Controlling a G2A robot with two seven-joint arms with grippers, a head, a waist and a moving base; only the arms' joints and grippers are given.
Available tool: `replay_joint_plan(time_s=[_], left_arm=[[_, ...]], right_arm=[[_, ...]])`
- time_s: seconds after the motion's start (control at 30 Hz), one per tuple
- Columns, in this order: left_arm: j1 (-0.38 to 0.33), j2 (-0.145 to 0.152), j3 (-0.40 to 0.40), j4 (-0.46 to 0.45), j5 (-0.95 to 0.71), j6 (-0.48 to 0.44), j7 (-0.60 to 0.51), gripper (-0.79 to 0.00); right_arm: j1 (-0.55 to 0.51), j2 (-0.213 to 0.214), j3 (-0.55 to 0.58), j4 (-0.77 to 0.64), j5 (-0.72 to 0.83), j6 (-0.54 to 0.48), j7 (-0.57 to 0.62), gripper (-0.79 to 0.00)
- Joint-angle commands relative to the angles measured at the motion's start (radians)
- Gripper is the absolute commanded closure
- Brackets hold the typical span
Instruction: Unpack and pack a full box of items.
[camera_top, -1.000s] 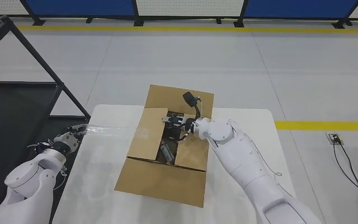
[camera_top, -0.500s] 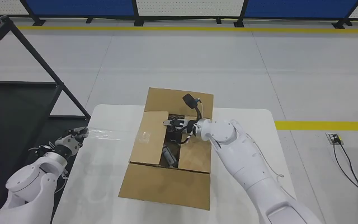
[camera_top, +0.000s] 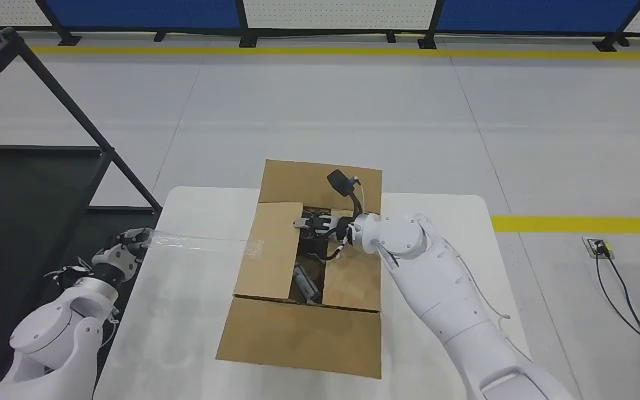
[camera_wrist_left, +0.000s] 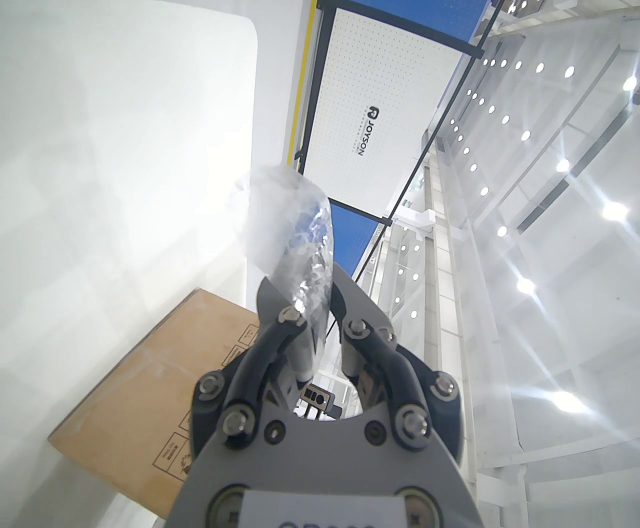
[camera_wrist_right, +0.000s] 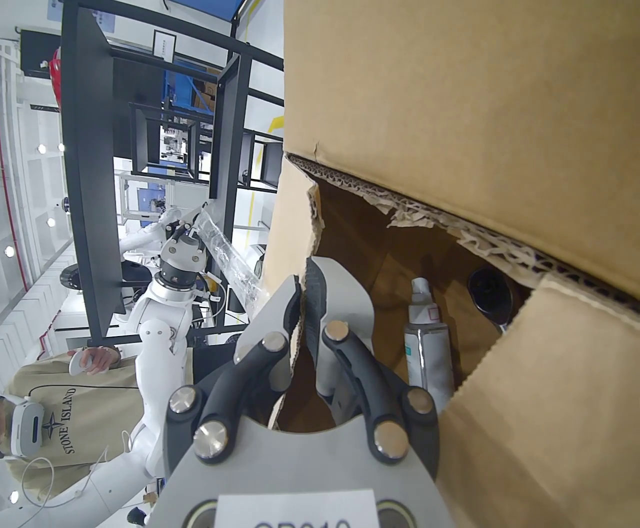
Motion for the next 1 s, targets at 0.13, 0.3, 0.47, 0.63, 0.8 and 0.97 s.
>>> replay_joint_plan(time_s=[0.13,0.3,0.47,0.63,0.8,0.97], left_arm=[[0.000,0.000,0.009,-0.009,0.022,0.002,-0.022,-0.785],[-0.001,-0.001,0.009,-0.010,0.024,0.005,-0.020,-0.785],[-0.003,-0.001,0.008,-0.007,0.028,0.007,-0.021,-0.785],[-0.006,-0.001,0.012,-0.008,0.039,0.011,-0.026,-0.785],[-0.009,-0.002,0.020,-0.014,0.052,0.011,-0.025,-0.785],[-0.010,-0.003,0.026,-0.023,0.060,0.016,-0.029,-0.785]], right_arm=[[-0.005,0.001,-0.005,-0.013,-0.001,0.014,-0.001,-0.129],[-0.003,0.000,-0.011,-0.015,0.000,0.018,-0.001,-0.099],[0.002,-0.001,-0.016,-0.012,0.003,0.023,-0.002,-0.052],[0.008,-0.001,-0.019,-0.009,0.003,0.021,-0.004,-0.305],[0.002,0.009,-0.011,-0.035,-0.023,-0.035,-0.004,-0.785],[-0.029,0.030,0.006,-0.120,-0.111,-0.062,-0.070,-0.785]])
